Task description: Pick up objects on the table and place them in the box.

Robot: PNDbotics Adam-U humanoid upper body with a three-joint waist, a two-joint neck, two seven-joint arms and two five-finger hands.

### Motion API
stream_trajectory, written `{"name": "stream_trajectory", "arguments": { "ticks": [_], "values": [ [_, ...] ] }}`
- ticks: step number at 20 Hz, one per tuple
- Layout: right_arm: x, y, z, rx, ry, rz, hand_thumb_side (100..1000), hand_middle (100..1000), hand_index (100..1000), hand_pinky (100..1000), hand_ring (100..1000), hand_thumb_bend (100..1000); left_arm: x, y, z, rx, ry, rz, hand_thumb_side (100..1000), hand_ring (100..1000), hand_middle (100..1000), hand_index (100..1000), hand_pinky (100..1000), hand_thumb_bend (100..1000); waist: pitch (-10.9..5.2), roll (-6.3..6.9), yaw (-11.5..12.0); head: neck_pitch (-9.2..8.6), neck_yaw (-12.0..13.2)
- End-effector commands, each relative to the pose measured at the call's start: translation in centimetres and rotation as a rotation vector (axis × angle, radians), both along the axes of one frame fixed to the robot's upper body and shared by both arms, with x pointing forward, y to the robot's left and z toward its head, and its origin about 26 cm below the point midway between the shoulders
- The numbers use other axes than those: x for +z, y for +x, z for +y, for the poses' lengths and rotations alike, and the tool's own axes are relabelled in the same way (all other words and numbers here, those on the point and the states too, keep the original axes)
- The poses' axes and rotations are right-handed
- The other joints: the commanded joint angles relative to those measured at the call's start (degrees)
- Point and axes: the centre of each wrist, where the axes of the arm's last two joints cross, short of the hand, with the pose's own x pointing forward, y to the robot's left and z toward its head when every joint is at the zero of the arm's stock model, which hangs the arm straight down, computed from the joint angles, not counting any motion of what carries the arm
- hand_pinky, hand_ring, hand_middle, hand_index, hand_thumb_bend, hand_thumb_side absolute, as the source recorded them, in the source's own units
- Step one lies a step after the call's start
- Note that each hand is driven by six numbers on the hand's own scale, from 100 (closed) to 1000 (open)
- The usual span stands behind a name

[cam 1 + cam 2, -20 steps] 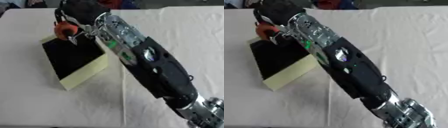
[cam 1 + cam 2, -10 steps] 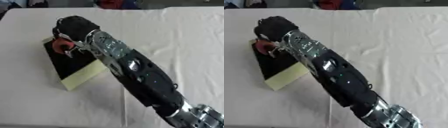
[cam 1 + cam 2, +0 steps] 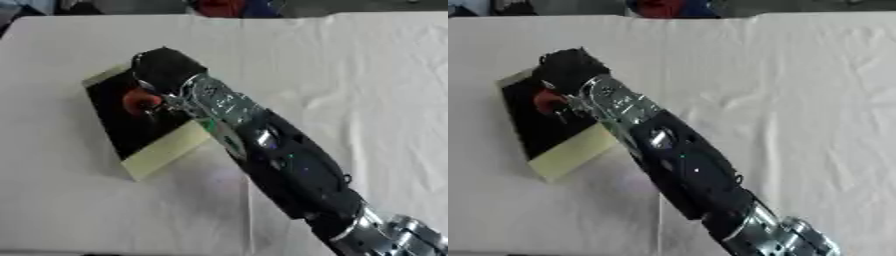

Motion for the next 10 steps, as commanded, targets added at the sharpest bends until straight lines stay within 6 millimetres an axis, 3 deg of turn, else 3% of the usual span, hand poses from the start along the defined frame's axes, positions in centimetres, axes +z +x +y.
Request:
{"name": "stream_trajectory", "arguments": {
  "ticks": [1, 4, 10],
  "values": [
    [0.8, -0.5, 0.9, 0.042, -0.029, -0.016, 100, 626, 743, 822, 789, 100, 0.8, -0.2, -0.1, -0.010, 0.012, -0.025, 664, 683, 756, 759, 566, 100, -0.85, 0.43, 0.1, -0.48, -0.1],
    [1.0, -0.6, 1.1, 0.044, -0.063, -0.027, 100, 735, 846, 836, 836, 100, 0.8, -0.2, -0.1, -0.011, 0.011, -0.023, 665, 683, 756, 759, 566, 100, -0.81, 0.43, 0.1, -0.56, -0.1],
    [1.8, -0.7, 1.0, -0.007, -0.082, -0.098, 100, 750, 869, 839, 854, 100, 0.7, -0.2, -0.1, -0.011, 0.008, -0.022, 665, 683, 756, 759, 566, 100, -0.80, 0.49, 0.0, -0.73, -0.2]
  ]
}}
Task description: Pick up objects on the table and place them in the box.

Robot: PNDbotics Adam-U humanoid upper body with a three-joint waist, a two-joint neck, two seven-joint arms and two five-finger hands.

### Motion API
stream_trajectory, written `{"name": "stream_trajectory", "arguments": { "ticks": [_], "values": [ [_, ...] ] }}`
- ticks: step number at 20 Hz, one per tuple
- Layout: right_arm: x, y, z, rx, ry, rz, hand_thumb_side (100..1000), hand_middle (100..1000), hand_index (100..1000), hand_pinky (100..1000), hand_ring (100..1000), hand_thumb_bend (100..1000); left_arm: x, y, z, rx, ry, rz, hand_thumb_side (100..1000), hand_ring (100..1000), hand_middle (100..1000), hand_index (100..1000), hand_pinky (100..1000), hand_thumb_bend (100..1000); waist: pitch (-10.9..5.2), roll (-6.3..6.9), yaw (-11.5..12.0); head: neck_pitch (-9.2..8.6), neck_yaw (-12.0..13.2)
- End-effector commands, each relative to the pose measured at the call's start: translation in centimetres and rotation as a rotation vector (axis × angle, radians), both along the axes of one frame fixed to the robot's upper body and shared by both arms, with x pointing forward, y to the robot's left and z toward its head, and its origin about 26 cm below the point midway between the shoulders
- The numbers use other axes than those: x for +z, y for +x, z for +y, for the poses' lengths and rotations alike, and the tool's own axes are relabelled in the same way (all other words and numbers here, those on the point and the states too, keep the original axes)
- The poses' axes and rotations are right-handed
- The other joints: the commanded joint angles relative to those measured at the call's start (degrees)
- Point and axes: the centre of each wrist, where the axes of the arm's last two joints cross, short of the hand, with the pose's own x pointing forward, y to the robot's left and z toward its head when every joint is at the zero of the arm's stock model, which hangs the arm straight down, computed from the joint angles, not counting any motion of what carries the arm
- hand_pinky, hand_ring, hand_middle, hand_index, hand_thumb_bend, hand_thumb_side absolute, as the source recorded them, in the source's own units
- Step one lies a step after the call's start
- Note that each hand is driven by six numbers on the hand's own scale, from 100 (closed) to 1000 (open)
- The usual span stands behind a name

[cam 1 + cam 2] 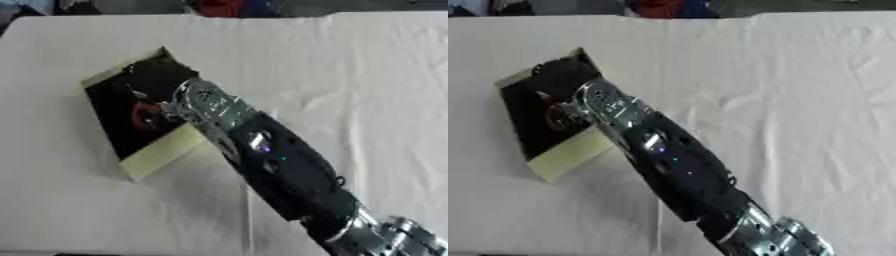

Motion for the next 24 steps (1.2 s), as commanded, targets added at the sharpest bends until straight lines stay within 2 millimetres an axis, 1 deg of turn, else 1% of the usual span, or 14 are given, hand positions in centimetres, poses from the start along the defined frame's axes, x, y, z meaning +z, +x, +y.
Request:
{"name": "stream_trajectory", "arguments": {
  "ticks": [1, 6, 10, 12, 14, 17, 20, 21, 22, 23, 24],
  "values": [
    [1.7, -0.7, 0.6, 0.004, 0.022, -0.059, 100, 748, 868, 839, 854, 100, 0.7, -0.2, -0.1, -0.009, 0.008, -0.024, 665, 683, 756, 759, 566, 100, -0.91, 0.39, 0.0, -0.63, -0.1],
    [2.5, -1.2, 0.4, 0.011, 0.067, -0.083, 100, 726, 853, 837, 848, 100, 0.7, -0.2, -0.1, -0.009, 0.006, -0.022, 665, 682, 756, 759, 566, 100, -0.98, 0.51, -0.2, -0.73, -0.1],
    [4.7, -2.2, -0.1, 0.032, 0.152, -0.139, 100, 713, 844, 835, 844, 100, 0.7, -0.2, -0.1, -0.008, 0.006, -0.023, 664, 682, 757, 759, 566, 100, -1.07, 0.65, -0.3, -0.70, -0.1],
    [6.4, -2.9, -0.7, 0.043, 0.209, -0.179, 100, 704, 837, 830, 840, 100, 0.7, -0.2, 0.0, -0.006, 0.007, -0.023, 664, 682, 756, 759, 567, 100, -1.17, 0.72, -0.4, -0.64, 0.0],
    [8.1, -3.6, -1.7, 0.050, 0.272, -0.211, 100, 702, 835, 829, 839, 100, 0.7, -0.2, 0.0, -0.004, 0.007, -0.023, 664, 682, 756, 759, 567, 100, -1.25, 0.75, -0.5, -0.61, 0.1],
    [10.6, -4.4, -3.9, 0.041, 0.398, -0.265, 100, 689, 821, 819, 835, 100, 0.7, -0.3, 0.1, 0.000, 0.008, -0.021, 664, 682, 756, 759, 566, 100, -1.38, 0.82, -0.8, -0.59, 0.4],
    [12.2, -4.9, -6.5, 0.025, 0.527, -0.316, 100, 691, 817, 818, 835, 100, 0.6, -0.3, 0.1, 0.004, 0.010, -0.021, 664, 682, 757, 759, 566, 100, -1.41, 0.90, -1.1, -0.48, 0.6],
    [12.6, -4.9, -7.5, 0.016, 0.569, -0.333, 164, 692, 808, 820, 835, 100, 0.6, -0.3, 0.1, 0.006, 0.010, -0.021, 664, 682, 757, 759, 567, 100, -1.40, 0.95, -1.3, -0.41, 0.8],
    [12.9, -4.9, -8.4, 0.008, 0.607, -0.349, 256, 692, 803, 820, 834, 100, 0.6, -0.3, 0.2, 0.008, 0.010, -0.021, 664, 682, 757, 759, 567, 100, -1.40, 1.00, -1.4, -0.31, 1.0],
    [13.1, -4.8, -9.4, 0.001, 0.642, -0.363, 322, 695, 801, 820, 835, 100, 0.6, -0.3, 0.2, 0.010, 0.011, -0.021, 663, 682, 757, 759, 567, 100, -1.39, 1.06, -1.6, -0.21, 1.1],
    [13.3, -4.7, -10.2, -0.003, 0.673, -0.374, 350, 696, 801, 821, 836, 100, 0.6, -0.4, 0.3, 0.013, 0.011, -0.021, 663, 682, 757, 759, 567, 100, -1.38, 1.09, -1.7, -0.12, 1.2]
  ]
}}
